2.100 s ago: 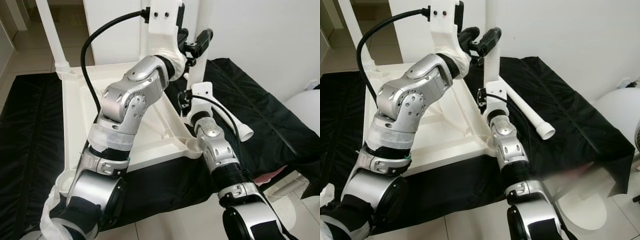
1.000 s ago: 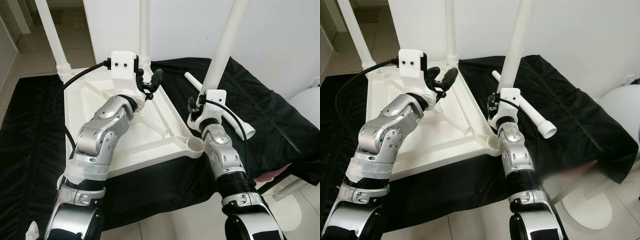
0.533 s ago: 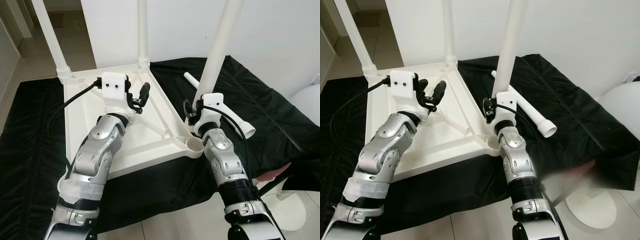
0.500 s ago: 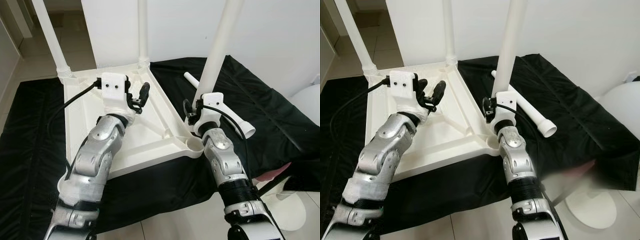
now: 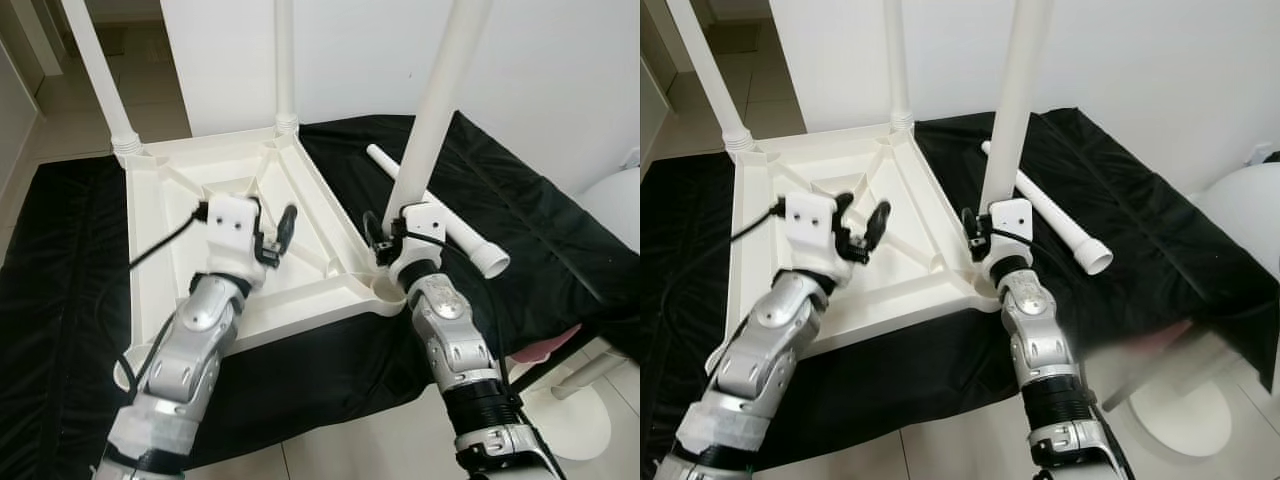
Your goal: Building children table
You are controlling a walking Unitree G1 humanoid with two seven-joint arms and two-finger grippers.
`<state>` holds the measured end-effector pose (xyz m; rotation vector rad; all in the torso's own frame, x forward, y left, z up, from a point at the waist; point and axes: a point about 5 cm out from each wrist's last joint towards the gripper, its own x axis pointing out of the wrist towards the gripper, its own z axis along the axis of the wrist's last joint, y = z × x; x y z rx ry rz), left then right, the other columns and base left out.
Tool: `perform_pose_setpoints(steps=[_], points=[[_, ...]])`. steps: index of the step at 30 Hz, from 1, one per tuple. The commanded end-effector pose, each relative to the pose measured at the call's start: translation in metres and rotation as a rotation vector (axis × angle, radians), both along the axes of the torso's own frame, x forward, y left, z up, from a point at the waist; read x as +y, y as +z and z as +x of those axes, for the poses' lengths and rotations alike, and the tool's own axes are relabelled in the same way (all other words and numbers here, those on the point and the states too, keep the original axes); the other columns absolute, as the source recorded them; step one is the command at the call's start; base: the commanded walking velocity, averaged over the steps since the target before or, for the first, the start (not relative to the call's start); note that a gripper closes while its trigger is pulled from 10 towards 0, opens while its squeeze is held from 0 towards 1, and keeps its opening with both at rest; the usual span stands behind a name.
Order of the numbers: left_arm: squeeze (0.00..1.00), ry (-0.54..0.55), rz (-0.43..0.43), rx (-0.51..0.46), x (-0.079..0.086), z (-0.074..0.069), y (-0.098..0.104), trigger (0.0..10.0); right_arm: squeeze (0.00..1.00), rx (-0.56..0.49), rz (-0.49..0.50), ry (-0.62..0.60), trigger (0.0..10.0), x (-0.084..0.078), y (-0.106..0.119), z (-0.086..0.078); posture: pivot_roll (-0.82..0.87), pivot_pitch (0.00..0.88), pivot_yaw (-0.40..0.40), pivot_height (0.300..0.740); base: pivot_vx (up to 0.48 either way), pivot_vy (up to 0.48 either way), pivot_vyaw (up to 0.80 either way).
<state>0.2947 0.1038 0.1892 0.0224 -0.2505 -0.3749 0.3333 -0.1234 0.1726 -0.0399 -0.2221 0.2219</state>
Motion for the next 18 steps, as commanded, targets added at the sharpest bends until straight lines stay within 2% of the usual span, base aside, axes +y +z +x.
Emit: perform_pose_setpoints(steps=[1, 4, 11, 14, 18], points=[[0.00, -0.152, 0.076, -0.023, -0.008, -0.009, -0.002, 10.0, 0.00, -0.033, 0.011, 0.007, 10.0, -0.003, 0.004, -0.003, 0.00, 0.008, -0.013, 0.740, 0.000, 0.000, 0.00], [0.00, -0.156, 0.086, -0.015, -0.007, -0.011, -0.005, 10.0, 0.00, -0.032, 0.007, 0.006, 10.0, -0.004, 0.003, -0.004, 0.00, 0.008, -0.013, 0.740, 0.000, 0.000, 0.00], [0.00, -0.310, 0.096, -0.031, -0.016, -0.026, -0.009, 10.0, 0.00, -0.010, 0.003, 0.026, 10.0, -0.008, -0.007, -0.011, 0.00, 0.011, -0.021, 0.740, 0.000, 0.000, 0.00], [0.00, -0.318, 0.098, -0.033, -0.016, -0.027, -0.009, 10.0, 0.00, -0.008, 0.002, 0.027, 10.0, -0.008, -0.007, -0.011, 0.00, 0.011, -0.021, 0.740, 0.000, 0.000, 0.00], [0.00, -0.397, 0.143, -0.008, -0.022, -0.036, -0.017, 10.0, 0.00, 0.004, 0.021, 0.032, 10.0, -0.011, -0.014, -0.013, 0.01, 0.017, -0.025, 0.740, 0.000, 0.000, 0.00]])
